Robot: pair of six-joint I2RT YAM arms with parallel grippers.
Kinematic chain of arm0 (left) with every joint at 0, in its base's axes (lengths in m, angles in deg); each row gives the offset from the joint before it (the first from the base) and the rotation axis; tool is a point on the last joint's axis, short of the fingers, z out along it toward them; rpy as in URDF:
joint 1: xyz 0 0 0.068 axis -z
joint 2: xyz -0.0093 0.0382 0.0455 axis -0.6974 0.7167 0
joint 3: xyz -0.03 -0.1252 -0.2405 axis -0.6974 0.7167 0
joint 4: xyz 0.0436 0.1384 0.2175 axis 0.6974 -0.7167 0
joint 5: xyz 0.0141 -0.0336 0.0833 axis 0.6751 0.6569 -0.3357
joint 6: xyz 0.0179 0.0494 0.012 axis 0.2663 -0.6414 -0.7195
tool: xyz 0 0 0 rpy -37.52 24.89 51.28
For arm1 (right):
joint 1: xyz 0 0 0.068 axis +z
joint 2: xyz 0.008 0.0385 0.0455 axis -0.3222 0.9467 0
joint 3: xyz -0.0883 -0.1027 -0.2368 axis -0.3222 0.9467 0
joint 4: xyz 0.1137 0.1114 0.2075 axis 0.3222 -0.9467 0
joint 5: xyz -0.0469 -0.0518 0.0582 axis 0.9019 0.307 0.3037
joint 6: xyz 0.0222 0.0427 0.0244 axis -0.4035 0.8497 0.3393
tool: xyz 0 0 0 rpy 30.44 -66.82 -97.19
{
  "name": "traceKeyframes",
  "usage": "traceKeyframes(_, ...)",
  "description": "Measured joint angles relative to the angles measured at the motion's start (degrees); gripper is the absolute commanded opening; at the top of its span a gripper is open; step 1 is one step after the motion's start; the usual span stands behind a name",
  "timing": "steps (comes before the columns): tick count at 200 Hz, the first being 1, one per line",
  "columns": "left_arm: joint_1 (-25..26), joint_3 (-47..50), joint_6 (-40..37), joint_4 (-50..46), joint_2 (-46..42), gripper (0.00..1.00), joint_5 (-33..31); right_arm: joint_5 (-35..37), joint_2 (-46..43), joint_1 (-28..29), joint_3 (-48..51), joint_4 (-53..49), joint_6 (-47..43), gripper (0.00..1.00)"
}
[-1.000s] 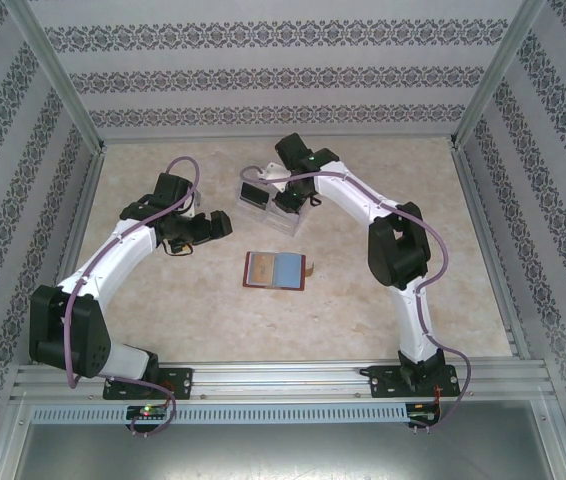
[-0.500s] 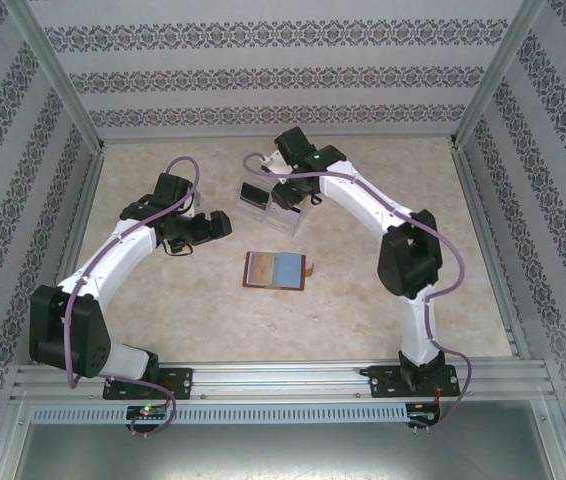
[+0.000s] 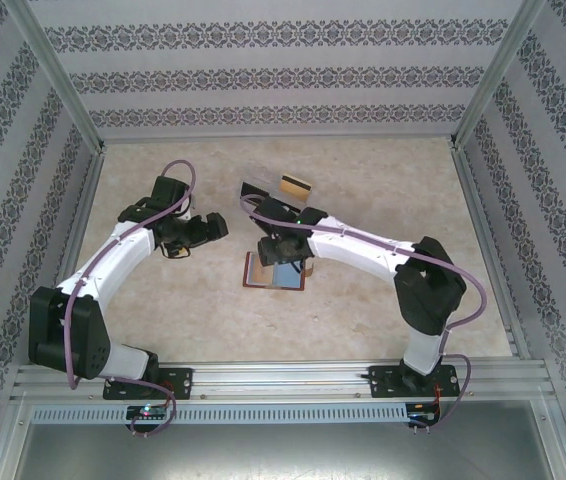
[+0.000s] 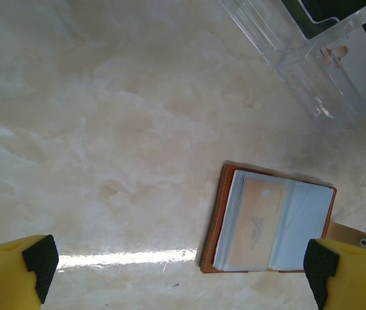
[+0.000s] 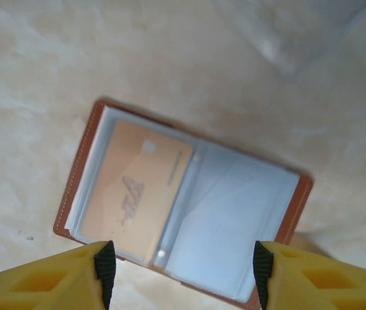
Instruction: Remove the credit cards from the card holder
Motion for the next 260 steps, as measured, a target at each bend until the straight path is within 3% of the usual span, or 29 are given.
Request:
traceKeyframes(58,-0.07,0.55,0.79,0.28,0.02,1.0,1.75,1.11,7.02,1.27,0.13,1.16,11.21,0.56)
traceKeyframes(118,-0.37,0.94,1.77,2.12,0.5,1.0,4.83,2.19,11.34,1.27,-1.88,0.11,12.68,0.55)
traceKeyframes(166,-0.37,1.4,3.21,3.32,4.35,0.97,8.81,2.84,11.85,1.27,-1.73,-0.11,12.66,0.48)
traceKeyframes(206,-0.37,1.51,4.81,5.6,7.72,0.82,14.08,3.26,11.76,1.27,-0.79,0.9,12.61,0.47)
traceKeyframes(260,0.83,2.8,6.84,9.03,12.26,0.44,21.22,3.45,11.1,1.27,0.57,2.64,12.59,0.45)
